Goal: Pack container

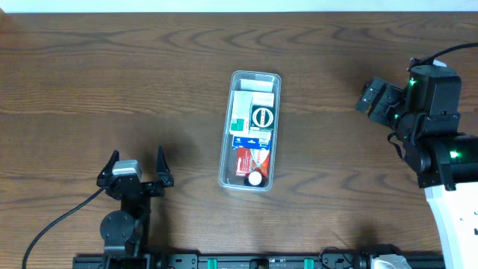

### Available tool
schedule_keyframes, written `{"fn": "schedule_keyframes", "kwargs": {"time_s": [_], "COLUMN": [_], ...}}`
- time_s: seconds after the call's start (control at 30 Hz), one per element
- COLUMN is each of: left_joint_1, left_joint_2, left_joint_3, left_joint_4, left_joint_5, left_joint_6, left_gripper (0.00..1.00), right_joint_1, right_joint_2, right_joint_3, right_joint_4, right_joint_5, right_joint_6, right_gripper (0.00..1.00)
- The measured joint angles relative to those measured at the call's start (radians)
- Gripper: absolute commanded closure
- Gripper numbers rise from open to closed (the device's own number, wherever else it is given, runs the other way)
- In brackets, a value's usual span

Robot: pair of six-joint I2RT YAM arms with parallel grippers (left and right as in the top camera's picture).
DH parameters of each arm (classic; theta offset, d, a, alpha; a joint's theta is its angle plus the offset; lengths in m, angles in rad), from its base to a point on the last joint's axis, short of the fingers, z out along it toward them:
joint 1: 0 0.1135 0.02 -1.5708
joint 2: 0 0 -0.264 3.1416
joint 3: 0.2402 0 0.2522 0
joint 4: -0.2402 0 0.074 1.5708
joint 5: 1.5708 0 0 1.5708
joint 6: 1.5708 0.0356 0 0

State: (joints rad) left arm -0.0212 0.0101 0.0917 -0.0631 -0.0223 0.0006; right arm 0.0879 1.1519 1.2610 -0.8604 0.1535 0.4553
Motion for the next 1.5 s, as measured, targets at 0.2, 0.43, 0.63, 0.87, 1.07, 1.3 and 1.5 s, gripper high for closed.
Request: {"fn": "schedule_keyframes", "kwargs": {"time_s": [0.2,0.43,0.63,0.87,1.07,1.3,1.5], "left_joint_1": [0.0,0.0,0.0,0.0,0.0,0.0,0.0], "left_joint_2": [0.0,0.0,0.001,0.001,0.001,0.001,0.001], "left_joint_3": [-0.005,-0.039,-0.058,-0.058,-0.058,-0.058,-0.058], "left_joint_4": [0.008,0.008,0.016,0.016,0.016,0.016,0.016], "left_joint_5": [0.0,0.001,0.005,0.009,0.009,0.009,0.009], "left_joint_6": [0.0,0.0,0.0,0.0,0.0,0.0,0.0], "left_gripper": [0.02,0.02,0.02,0.02,0.02,0.02,0.02], "right_joint_1": [0.0,0.0,0.0,0.0,0.0,0.0,0.0], "right_joint_2": [0.0,0.0,0.0,0.0,0.0,0.0,0.0], "right_joint_3": [0.0,0.0,0.0,0.0,0.0,0.0,0.0], "right_joint_4": [0.0,0.0,0.0,0.0,0.0,0.0,-0.019], "right_joint_5": [0.0,0.0,0.0,0.0,0.0,0.0,0.001], "right_joint_6": [0.0,0.0,0.0,0.0,0.0,0.0,-0.001], "right_gripper": [0.01,0.01,0.01,0.01,0.01,0.01,0.01]}}
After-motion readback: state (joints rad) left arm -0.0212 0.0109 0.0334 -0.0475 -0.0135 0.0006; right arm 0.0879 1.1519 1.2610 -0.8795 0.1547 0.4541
